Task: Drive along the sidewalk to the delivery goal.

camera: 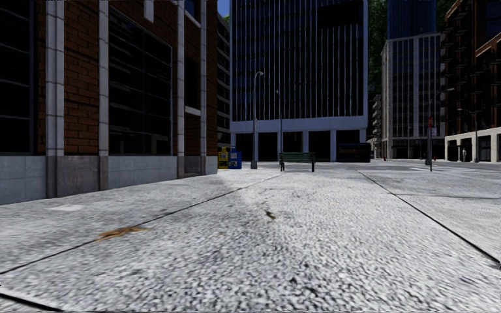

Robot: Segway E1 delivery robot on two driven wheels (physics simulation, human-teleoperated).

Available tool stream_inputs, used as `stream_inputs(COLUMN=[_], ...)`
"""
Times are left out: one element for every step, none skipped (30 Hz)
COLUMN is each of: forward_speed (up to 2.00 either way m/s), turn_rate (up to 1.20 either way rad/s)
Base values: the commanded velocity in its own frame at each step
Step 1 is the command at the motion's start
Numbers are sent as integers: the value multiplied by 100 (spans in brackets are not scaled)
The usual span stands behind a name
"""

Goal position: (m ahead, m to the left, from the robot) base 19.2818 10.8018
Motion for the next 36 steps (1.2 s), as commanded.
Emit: stream_inputs(forward_speed=[200, 200, 200, 200, 200, 200, 200, 200, 200, 200, 200, 200, 200, 200, 200, 200, 200, 200, 200, 200, 200, 200, 200, 200, 200, 200, 200, 200, 200, 200, 200, 200, 200, 200, 200, 200], turn_rate=[0, 0, 0, 0, 0, 0, 0, 0, 0, 0, 0, 0, 0, 0, 0, 0, 0, 0, 0, 0, 0, 0, 0, 0, 0, 0, 0, 0, 0, 0, 0, 0, 0, 0, 0, 0])
